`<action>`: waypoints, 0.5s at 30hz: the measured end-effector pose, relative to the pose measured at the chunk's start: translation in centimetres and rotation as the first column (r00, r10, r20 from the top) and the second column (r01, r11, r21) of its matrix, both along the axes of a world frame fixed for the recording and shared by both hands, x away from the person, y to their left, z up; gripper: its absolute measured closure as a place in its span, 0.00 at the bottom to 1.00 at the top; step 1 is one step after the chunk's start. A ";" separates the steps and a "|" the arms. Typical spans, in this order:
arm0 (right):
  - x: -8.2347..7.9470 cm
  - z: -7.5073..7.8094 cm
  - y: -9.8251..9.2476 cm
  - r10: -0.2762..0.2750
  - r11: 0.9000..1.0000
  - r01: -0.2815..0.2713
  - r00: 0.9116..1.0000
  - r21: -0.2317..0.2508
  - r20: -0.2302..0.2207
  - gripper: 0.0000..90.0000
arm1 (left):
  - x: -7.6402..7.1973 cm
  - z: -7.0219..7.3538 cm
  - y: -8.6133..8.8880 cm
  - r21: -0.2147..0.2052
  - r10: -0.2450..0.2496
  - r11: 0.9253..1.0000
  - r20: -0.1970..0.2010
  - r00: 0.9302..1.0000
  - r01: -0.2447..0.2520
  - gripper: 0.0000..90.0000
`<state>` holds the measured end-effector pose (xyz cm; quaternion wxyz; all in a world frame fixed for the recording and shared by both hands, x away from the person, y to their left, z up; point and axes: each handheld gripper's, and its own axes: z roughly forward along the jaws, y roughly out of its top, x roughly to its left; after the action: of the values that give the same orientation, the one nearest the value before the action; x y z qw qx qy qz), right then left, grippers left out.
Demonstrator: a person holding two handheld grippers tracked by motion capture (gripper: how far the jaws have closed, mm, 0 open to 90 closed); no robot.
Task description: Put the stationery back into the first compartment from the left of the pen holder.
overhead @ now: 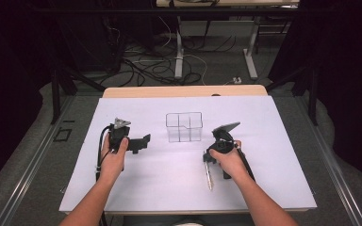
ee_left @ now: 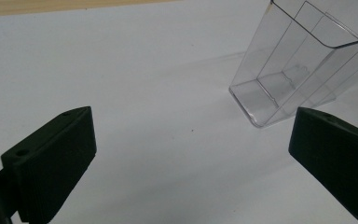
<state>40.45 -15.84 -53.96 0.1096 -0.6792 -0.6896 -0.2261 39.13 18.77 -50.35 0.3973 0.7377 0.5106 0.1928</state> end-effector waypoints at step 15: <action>0.1 0.1 -0.1 -0.007 1.000 0.007 1.000 0.001 -0.026 0.90 | 0.0 -0.1 0.1 0.006 0.005 1.000 0.003 1.000 -0.005 0.00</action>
<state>40.51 -15.96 -53.84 0.1184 -0.6845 -0.6855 -0.2179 39.18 18.85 -50.45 0.3955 0.7373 0.5113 0.1962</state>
